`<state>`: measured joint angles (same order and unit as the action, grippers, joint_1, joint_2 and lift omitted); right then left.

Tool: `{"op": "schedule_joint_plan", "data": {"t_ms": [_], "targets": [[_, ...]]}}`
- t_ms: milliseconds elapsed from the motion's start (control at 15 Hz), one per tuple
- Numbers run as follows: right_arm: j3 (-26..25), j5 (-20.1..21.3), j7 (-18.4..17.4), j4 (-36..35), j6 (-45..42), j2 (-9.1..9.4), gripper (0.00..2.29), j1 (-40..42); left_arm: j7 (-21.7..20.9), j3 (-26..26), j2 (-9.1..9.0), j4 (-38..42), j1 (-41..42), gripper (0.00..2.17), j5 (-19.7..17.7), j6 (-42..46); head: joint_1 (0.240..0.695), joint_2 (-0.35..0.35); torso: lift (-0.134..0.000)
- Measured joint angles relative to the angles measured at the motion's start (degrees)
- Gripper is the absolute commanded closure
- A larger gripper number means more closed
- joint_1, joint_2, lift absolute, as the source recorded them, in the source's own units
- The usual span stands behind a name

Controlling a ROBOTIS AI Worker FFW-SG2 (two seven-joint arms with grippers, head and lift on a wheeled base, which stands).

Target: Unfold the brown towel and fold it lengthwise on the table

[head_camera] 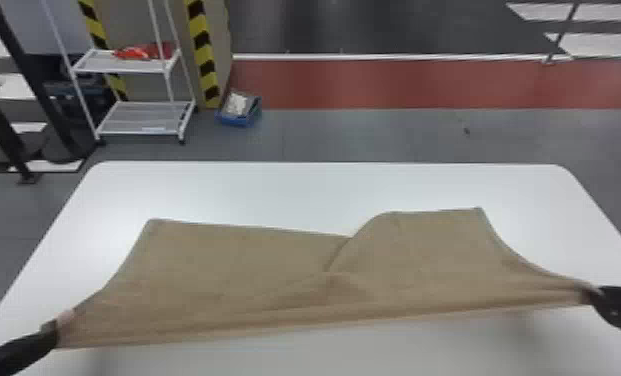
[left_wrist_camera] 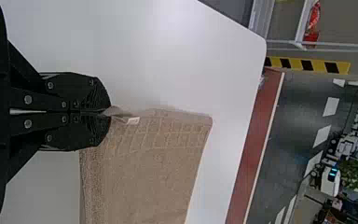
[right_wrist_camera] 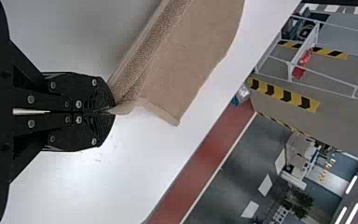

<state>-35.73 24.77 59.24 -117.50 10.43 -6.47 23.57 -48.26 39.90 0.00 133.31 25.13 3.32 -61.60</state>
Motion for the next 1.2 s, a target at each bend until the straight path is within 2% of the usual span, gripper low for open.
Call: {"op": "schedule_joint_plan", "data": {"t_ms": [67, 133, 200, 467, 600, 733, 867, 933, 1000, 1133, 1200], "targets": [[-0.78, 0.28, 0.8, 0.15, -0.41, 0.17, 1.47, 1.57, 0.08, 0.2, 0.0, 0.18, 0.89, 1.58, -0.42, 0.07, 0.695, -0.011, -0.11], [-1.47, 0.5, 1.1, 0.36, -0.76, 0.25, 0.76, 2.63, 0.08, 0.3, 0.0, 0.03, 1.3, 0.44, -0.72, 0.11, 0.695, -0.019, -0.11], [-2.27, 0.67, 1.06, 0.62, -1.25, 0.34, 0.03, 3.46, 0.24, 0.35, 0.0, -0.47, 1.5, 0.0, -1.06, 0.3, 0.695, -0.03, -0.11], [-3.28, 2.11, 0.52, 0.54, -2.8, 0.74, 0.05, 4.6, 0.88, 0.52, 0.0, -1.53, 1.55, 0.03, -2.14, 1.06, 0.695, -0.052, -0.11], [-3.04, 3.37, 0.43, -0.02, -4.17, 0.75, 0.05, 4.54, 0.93, 1.35, 0.0, -1.84, 1.48, 0.03, -2.48, 2.02, 0.695, -0.04, -0.11], [-2.07, 5.16, 0.5, -0.32, -4.54, 0.75, 0.06, 4.3, -0.12, 2.42, 0.0, -2.04, 1.5, 0.03, -3.04, 3.05, 0.695, -0.017, -0.11], [-2.02, 6.37, 0.65, -0.37, -6.21, 0.65, 0.07, 3.87, -3.09, 2.77, 0.0, -1.91, 1.78, 0.03, -3.7, 3.91, 0.695, -0.026, -0.11], [-2.4, 7.76, 1.04, -0.49, -8.47, 0.49, 0.07, 3.62, -4.42, 2.78, 0.0, -1.64, 1.9, 0.03, -4.11, 3.98, 0.695, -0.038, -0.11], [-2.8, 10.9, 1.68, -0.86, -11.4, 0.19, 0.07, 3.43, -5.3, 2.67, 0.0, -1.2, 2.04, 0.03, -4.71, 3.57, 0.695, -0.048, -0.11], [-3.35, 18.13, 2.86, -1.89, -14.88, -1.06, 0.09, 3.33, -7.77, 2.26, 0.0, -0.16, 2.68, 0.03, -6.53, 2.51, 0.695, -0.117, -0.11], [-4.2, 20.05, 4.11, -2.26, -15.47, -1.92, 0.1, 3.24, -9.6, 2.04, 0.0, 0.43, 3.13, 0.03, -7.99, 1.77, 0.695, -0.149, -0.11]]}}
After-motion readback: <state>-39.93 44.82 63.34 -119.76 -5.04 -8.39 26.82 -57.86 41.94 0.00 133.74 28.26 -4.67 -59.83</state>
